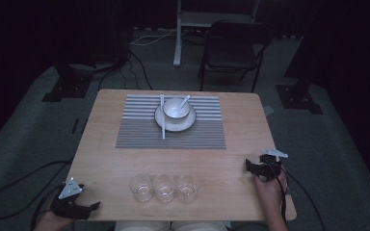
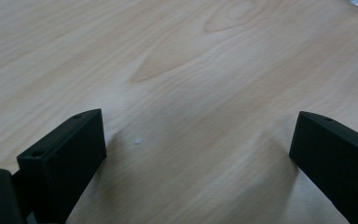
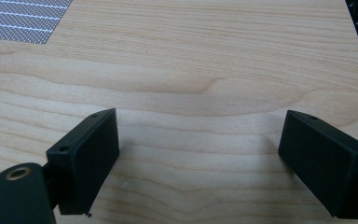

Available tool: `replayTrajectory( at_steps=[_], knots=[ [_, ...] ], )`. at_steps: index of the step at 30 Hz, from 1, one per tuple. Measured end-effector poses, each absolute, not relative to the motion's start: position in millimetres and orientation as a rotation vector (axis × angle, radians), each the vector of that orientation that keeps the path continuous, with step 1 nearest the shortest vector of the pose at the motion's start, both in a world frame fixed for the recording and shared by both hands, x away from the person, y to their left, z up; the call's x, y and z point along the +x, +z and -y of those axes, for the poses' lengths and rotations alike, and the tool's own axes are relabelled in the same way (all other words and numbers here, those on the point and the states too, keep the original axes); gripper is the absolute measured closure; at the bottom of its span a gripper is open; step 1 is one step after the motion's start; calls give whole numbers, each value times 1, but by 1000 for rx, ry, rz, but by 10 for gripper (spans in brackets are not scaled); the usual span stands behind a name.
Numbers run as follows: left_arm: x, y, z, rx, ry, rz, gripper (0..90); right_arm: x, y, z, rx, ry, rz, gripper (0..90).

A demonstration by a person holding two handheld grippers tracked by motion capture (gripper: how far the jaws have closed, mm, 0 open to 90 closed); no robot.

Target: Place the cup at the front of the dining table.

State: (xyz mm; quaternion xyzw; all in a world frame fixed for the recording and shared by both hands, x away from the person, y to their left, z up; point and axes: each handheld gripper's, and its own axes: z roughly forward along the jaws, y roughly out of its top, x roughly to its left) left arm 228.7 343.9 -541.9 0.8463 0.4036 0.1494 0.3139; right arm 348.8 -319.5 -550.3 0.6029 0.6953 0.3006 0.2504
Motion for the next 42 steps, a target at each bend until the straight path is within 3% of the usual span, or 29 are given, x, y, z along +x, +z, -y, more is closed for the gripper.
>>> replayTrajectory(
  at_steps=[11, 23, 42],
  knots=[
    [230, -537, -339, 2242, 320, -1066, 35, 349, -550, 320, 1642, 818, -1892, 116],
    [229, -519, -328, 2236, 343, -1027, 26, 349, -550, 320, 1643, 818, -1892, 116],
    [231, -478, -296, 2262, 373, -824, 28, 348, -550, 320, 1644, 818, -1891, 116]
  ],
)
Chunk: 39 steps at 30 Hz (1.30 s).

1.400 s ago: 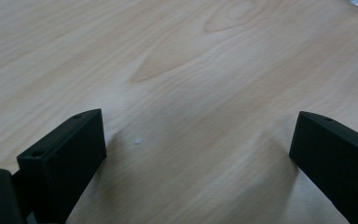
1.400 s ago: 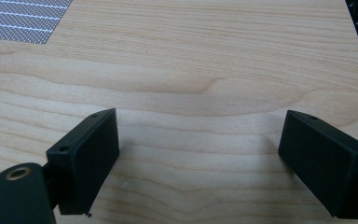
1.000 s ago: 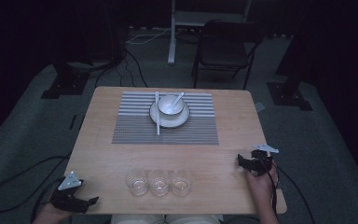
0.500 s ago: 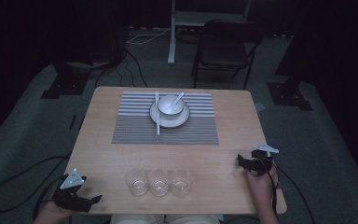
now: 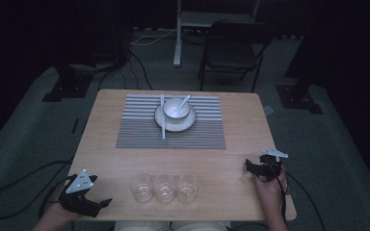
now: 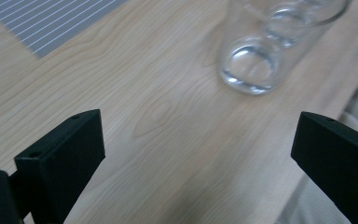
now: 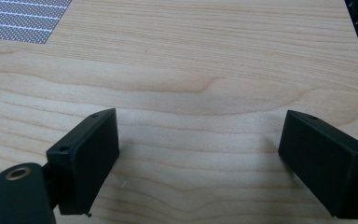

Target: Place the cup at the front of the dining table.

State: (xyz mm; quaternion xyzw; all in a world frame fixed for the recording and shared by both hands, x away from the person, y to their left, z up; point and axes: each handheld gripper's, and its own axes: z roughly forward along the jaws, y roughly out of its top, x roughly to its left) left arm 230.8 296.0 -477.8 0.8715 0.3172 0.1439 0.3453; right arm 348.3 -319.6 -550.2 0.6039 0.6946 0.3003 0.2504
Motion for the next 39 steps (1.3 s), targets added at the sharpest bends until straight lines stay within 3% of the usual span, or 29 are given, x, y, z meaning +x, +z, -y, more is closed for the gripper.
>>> replayTrajectory(
  at_steps=[39],
  knots=[
    [266, -436, -209, 2337, 311, -502, 30, 348, -550, 320, 1644, 818, -1889, 116]
  ],
)
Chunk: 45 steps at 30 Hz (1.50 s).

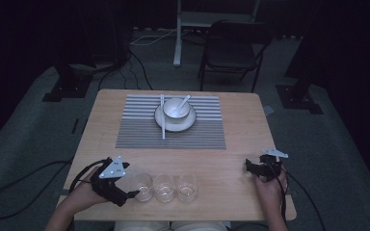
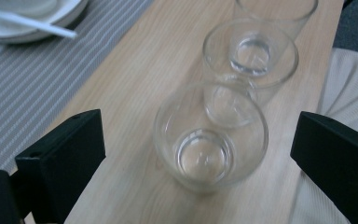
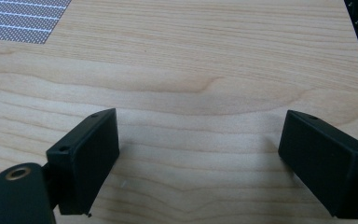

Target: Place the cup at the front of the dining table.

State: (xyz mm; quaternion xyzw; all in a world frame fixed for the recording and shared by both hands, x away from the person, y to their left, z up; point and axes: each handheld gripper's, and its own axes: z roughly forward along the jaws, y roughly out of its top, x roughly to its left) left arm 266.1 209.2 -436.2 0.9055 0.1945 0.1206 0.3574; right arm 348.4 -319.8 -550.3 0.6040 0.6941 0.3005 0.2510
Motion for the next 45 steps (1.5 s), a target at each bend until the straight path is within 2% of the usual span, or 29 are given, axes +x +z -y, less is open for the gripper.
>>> replayTrajectory(
  at_steps=[29, 35, 45],
  knots=[
    [285, -433, -128, 2404, 214, -301, 30, 349, -550, 321, 1641, 815, -1890, 116],
    [289, -434, -112, 2392, 150, -255, 30, 349, -550, 321, 1641, 815, -1890, 116],
    [292, -437, -86, 2445, 143, -200, 30, 349, -550, 321, 1641, 816, -1891, 116]
  ],
)
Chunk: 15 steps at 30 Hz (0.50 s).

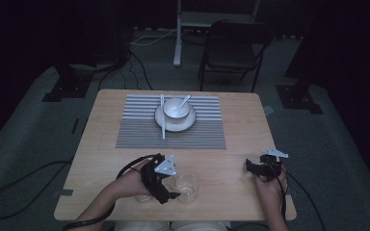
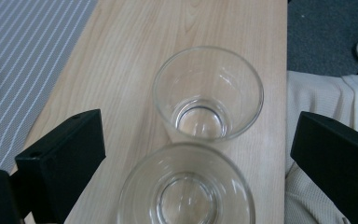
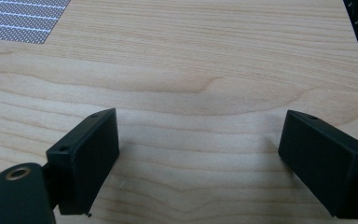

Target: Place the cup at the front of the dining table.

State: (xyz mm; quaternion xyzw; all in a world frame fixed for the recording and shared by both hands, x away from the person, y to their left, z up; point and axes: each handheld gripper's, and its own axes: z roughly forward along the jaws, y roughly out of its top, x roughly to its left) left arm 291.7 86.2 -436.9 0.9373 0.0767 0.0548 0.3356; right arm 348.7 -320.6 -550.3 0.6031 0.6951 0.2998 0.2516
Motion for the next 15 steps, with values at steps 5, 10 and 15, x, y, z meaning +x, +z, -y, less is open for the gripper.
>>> replayTrajectory(
  at_steps=[5, 10, 15],
  knots=[
    [293, -441, -74, 2480, 137, -183, 30, 349, -550, 321, 1641, 816, -1891, 116],
    [294, -445, -66, 2499, 114, -160, 30, 349, -550, 321, 1640, 816, -1891, 116],
    [294, -448, -57, 2534, 99, -148, 30, 349, -550, 321, 1640, 816, -1891, 116]
  ],
)
